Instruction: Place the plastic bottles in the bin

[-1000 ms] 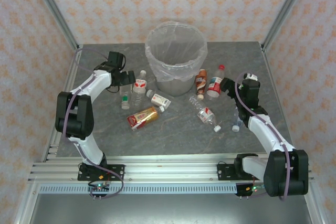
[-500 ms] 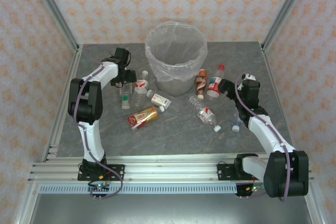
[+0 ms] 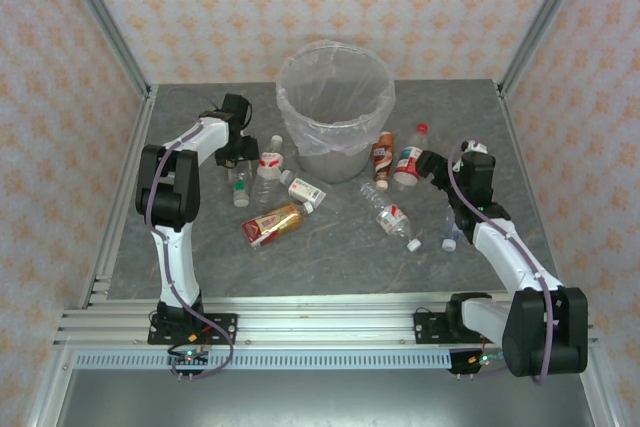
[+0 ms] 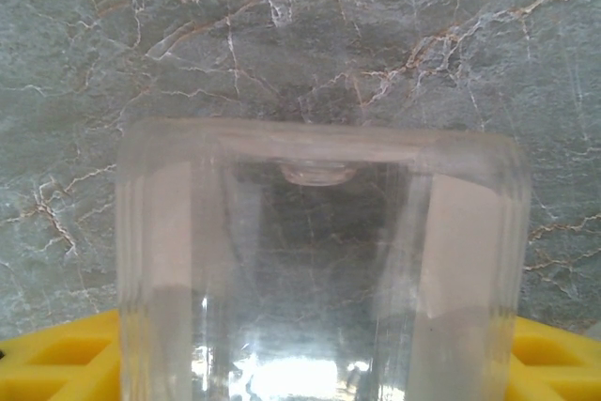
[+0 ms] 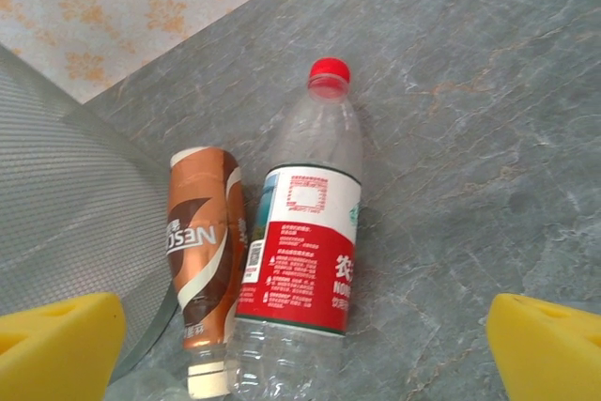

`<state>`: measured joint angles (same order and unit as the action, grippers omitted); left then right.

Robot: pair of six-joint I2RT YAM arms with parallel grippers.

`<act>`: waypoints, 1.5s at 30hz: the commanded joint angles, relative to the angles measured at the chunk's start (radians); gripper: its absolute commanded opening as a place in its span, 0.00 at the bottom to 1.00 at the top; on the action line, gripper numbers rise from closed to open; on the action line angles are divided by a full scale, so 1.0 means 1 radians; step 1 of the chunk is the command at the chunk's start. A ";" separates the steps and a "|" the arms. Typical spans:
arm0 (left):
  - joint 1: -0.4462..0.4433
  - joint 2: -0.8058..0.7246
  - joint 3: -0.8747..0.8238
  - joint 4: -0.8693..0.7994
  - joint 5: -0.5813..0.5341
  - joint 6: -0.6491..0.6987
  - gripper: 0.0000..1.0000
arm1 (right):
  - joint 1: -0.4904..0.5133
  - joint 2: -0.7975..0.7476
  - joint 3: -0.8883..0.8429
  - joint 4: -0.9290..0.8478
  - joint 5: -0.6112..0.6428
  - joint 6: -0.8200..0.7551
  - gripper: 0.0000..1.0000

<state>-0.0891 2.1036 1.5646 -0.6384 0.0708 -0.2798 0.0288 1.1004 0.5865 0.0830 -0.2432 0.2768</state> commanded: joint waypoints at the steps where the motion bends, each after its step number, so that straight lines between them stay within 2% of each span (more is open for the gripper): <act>1: 0.007 0.005 0.020 0.006 -0.011 0.030 0.66 | -0.006 -0.019 -0.009 0.012 0.062 0.033 0.99; 12: 0.008 -0.103 -0.041 0.077 -0.042 -0.001 0.60 | -0.006 -0.030 -0.069 0.069 0.120 0.044 0.99; 17: 0.006 -0.174 -0.075 0.098 -0.080 -0.023 0.58 | -0.006 -0.093 -0.135 0.112 0.211 0.065 0.99; 22: 0.007 -0.268 -0.119 0.121 -0.099 -0.041 0.57 | -0.006 -0.150 -0.157 0.030 0.221 0.029 0.99; 29: 0.006 -0.402 -0.151 0.127 -0.120 -0.108 0.57 | -0.006 -0.319 -0.286 0.102 0.407 0.102 0.99; 33: 0.005 -0.489 -0.151 0.142 -0.102 -0.158 0.57 | -0.007 -0.350 -0.298 0.097 0.389 0.102 0.99; 37: 0.001 -0.570 -0.158 0.203 -0.057 -0.227 0.56 | -0.007 -0.345 -0.312 0.141 0.319 0.114 0.99; 45: -0.046 -0.703 -0.132 0.372 -0.069 -0.301 0.53 | -0.007 -0.329 -0.306 0.206 0.252 0.121 0.99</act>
<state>-0.1150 1.4322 1.4124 -0.3733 -0.0002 -0.5316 0.0288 0.7673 0.2714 0.2375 0.0414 0.3927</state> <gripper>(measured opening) 0.555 0.992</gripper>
